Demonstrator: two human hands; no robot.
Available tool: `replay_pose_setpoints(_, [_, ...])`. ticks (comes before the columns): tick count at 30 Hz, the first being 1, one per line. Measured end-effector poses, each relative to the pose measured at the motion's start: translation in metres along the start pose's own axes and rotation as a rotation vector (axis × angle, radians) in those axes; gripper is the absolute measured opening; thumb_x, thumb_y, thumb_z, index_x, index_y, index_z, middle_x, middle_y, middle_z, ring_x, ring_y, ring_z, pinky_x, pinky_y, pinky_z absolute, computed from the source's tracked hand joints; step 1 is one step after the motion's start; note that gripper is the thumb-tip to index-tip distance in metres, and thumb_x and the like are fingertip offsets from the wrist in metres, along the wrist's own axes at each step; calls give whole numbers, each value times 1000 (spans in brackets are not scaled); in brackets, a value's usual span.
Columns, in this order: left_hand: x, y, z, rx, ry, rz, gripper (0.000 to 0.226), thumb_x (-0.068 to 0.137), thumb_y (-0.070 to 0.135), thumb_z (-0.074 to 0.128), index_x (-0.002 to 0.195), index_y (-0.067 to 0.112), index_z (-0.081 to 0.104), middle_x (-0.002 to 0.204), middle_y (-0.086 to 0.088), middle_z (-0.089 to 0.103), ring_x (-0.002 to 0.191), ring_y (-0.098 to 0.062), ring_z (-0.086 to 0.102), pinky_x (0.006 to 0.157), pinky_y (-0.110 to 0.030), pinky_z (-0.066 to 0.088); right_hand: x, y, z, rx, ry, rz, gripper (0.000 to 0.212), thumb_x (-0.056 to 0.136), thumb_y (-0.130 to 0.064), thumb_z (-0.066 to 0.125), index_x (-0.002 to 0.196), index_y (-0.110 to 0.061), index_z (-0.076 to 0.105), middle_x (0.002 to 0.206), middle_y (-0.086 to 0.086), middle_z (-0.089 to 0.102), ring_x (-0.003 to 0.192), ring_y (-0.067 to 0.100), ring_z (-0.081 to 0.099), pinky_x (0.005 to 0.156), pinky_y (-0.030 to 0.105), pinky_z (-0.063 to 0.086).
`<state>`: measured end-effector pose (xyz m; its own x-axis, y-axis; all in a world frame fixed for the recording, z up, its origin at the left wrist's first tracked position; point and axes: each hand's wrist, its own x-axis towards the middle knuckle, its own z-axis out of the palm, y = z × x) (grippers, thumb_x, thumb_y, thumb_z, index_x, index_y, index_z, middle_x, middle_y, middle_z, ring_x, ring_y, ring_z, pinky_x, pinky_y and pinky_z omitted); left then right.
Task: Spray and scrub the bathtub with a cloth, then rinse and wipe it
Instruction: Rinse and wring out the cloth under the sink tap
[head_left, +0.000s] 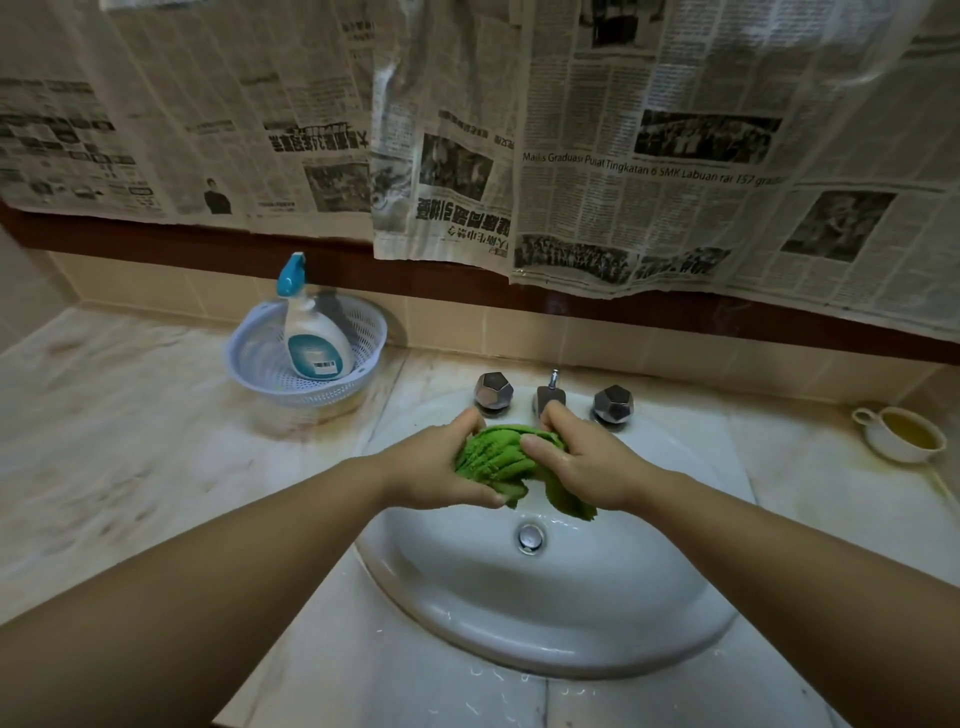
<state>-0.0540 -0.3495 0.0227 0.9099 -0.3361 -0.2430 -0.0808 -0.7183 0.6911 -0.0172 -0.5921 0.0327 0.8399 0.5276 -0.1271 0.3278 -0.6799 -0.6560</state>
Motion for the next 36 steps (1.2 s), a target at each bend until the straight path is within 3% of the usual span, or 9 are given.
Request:
replay_pose_setpoints(4, [-12, -21, -23, 140, 31, -29, 43, 83, 66, 73, 101, 31, 55, 87, 7, 65, 75, -10, 64, 67, -32, 53, 15, -25, 7, -4, 71, -56, 21, 99, -24, 63, 85, -23, 48, 85, -4, 50, 74, 12, 45, 68, 31, 40])
replay_pose_setpoints(9, [-36, -60, -48, 278, 92, -8, 20, 99, 51, 59, 90, 34, 58, 90, 8, 56, 84, -10, 53, 76, -34, 42, 38, -72, 35, 20, 124, -89, 20, 98, -24, 67, 86, -21, 52, 78, -2, 56, 67, 9, 46, 65, 31, 43])
replay_pose_setpoints(13, [-66, -86, -85, -24, 247, 3, 7, 93, 28, 72, 89, 30, 66, 90, 5, 67, 86, -13, 64, 80, -38, 56, 59, -128, 56, 28, 155, -145, 18, 99, -25, 66, 88, -18, 53, 77, 2, 58, 67, 9, 47, 63, 30, 42])
replay_pose_setpoints(16, [-91, -95, -121, -199, 317, 34, 9, 93, 25, 74, 91, 25, 65, 90, 3, 70, 89, -15, 67, 84, -38, 57, 78, -173, 64, 41, 222, -197, 18, 100, -24, 66, 90, -23, 50, 75, -6, 56, 63, 4, 48, 59, 24, 41])
replay_pose_setpoints(21, [-129, -109, -184, -70, 263, 62, 32, 100, 47, 62, 97, 15, 61, 95, -9, 68, 90, -23, 66, 80, -43, 56, 107, -244, 64, -82, 133, -233, 14, 102, -42, 61, 112, -33, 58, 98, -14, 63, 85, 2, 62, 68, 17, 50])
replay_pose_setpoints(24, [-152, -125, -217, 85, 122, 15, 36, 98, 54, 62, 90, 19, 67, 84, -4, 68, 77, -13, 65, 72, -33, 52, 117, -279, 68, -242, 64, -295, 12, 99, -45, 64, 90, -39, 58, 89, -15, 59, 81, 2, 57, 68, 21, 45])
replay_pose_setpoints(27, [-176, -164, -242, 252, 21, -121, 56, 85, 62, 71, 82, 7, 67, 76, -11, 63, 68, -21, 60, 64, -35, 46, 125, -301, 74, -272, 63, -325, 24, 101, -40, 63, 82, -41, 49, 84, -18, 55, 76, -2, 54, 62, 16, 35])
replay_pose_setpoints(29, [-193, -189, -253, 282, 68, -204, 66, 75, 67, 70, 81, 2, 64, 76, -10, 58, 70, -25, 57, 61, -35, 42, 130, -305, 79, -233, 66, -317, 20, 102, -38, 61, 85, -36, 51, 84, -13, 58, 76, 2, 56, 62, 20, 38])
replay_pose_setpoints(36, [-236, -232, -270, 51, 336, -120, 44, 87, 45, 81, 81, 11, 55, 69, 6, 46, 59, -6, 43, 59, -27, 36, 159, -314, 102, -178, 120, -318, 21, 101, -34, 63, 86, -23, 55, 81, -4, 60, 73, 10, 56, 63, 28, 43])
